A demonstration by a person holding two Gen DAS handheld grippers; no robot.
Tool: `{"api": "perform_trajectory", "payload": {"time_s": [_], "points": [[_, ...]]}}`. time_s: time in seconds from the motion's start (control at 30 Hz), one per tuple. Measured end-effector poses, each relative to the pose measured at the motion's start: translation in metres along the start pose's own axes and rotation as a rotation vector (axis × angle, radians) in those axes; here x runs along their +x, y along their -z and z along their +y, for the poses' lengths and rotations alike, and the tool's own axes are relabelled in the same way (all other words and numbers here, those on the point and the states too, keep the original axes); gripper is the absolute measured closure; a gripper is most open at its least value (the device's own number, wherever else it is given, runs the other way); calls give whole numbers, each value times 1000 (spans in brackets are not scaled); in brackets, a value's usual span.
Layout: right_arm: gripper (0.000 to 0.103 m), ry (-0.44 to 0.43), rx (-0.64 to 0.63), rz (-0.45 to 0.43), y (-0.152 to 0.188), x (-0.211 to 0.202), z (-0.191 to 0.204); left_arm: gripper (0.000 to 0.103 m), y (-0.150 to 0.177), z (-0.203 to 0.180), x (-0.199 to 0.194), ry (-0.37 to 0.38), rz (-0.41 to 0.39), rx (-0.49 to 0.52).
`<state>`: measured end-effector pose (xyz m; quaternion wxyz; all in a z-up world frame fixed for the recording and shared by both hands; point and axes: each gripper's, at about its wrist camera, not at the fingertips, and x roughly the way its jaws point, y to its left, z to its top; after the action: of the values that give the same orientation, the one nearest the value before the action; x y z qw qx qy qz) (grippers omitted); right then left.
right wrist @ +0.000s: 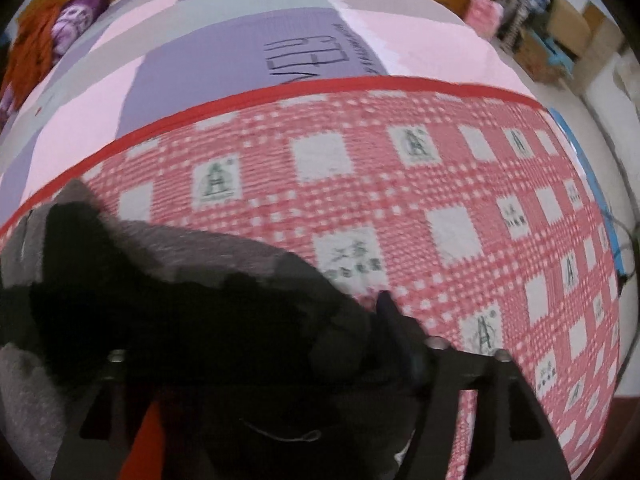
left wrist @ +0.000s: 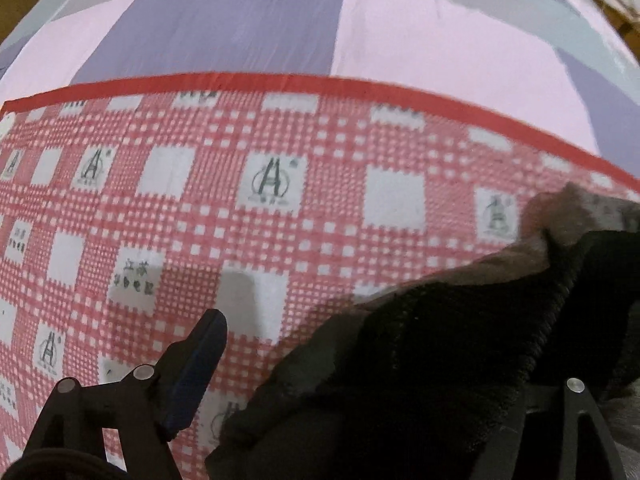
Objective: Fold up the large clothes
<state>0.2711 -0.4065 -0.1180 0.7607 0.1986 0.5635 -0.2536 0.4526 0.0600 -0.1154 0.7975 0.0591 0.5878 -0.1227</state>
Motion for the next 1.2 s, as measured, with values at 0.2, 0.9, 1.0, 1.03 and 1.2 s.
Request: {"api": "perform_trajectory", "payload": {"time_s": [0.2, 0.9, 1.0, 1.03, 1.2], "points": [[28, 34, -84, -155, 12, -31, 13, 20, -3, 21, -18, 139, 61, 66], [26, -107, -536, 173, -47, -86, 39, 20, -61, -45, -141, 252, 5, 207], [25, -70, -488, 185, -58, -93, 35, 20, -23, -75, -163, 290, -102, 292], [25, -116, -432, 200, -63, -93, 30, 20, -4, -89, -166, 299, -139, 327], [25, -264, -293, -101, -51, -150, 25, 20, 55, -141, -151, 361, -179, 405]]}}
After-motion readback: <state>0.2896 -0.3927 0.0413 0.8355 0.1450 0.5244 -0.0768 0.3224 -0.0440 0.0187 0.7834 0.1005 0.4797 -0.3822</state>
